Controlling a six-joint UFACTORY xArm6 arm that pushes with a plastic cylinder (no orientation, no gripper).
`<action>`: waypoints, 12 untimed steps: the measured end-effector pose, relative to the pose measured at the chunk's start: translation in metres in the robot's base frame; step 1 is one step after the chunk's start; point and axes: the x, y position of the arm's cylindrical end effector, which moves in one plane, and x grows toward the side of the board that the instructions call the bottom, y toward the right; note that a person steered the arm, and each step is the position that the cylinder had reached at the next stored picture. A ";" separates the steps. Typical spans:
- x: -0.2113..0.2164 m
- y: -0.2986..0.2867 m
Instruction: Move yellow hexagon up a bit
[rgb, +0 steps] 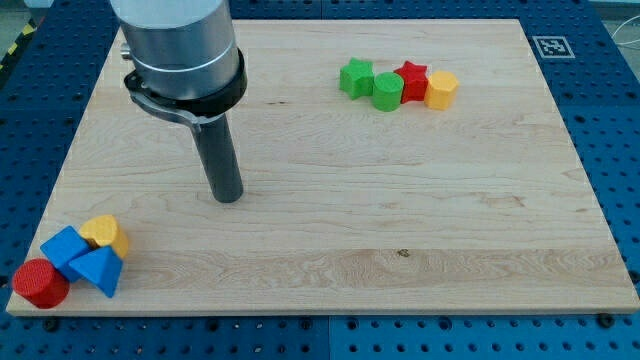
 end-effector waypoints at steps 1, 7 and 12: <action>-0.002 0.005; -0.078 0.168; -0.103 0.241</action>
